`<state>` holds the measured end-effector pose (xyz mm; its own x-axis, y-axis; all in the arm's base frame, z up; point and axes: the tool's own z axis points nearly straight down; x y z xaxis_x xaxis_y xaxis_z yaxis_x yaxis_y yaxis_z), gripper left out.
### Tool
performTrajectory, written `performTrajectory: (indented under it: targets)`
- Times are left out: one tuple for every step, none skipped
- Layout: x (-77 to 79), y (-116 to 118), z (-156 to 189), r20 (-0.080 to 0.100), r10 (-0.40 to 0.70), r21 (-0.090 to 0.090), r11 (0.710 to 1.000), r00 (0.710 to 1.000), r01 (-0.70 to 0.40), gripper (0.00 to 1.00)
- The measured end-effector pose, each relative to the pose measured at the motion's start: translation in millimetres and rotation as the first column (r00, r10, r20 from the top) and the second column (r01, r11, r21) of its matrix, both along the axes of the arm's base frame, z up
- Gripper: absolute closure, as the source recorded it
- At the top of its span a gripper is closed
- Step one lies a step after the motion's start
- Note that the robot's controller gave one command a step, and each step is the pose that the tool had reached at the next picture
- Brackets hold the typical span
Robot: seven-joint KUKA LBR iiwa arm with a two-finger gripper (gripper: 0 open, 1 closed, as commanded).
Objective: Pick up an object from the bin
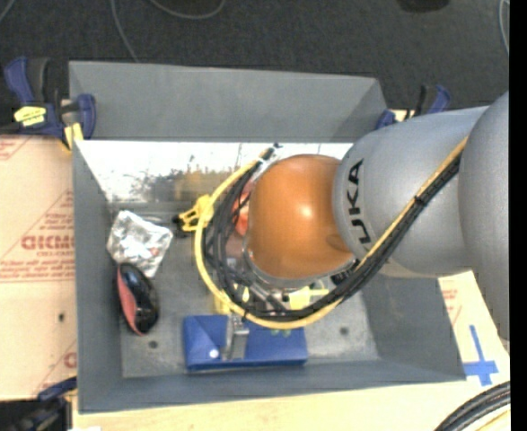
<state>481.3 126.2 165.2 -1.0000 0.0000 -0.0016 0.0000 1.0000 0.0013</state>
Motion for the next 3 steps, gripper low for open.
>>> performTrajectory:
  targets:
    - [3.7,-2,-38,0.005,0.057,0.0,0.998,0.998,-0.057,0.0]
    - [1.0,-6,-85,0.023,0.282,0.0,0.959,0.959,-0.282,1.0]
    - [1.0,-7,-85,0.023,0.281,0.0,0.96,0.959,-0.282,1.0]
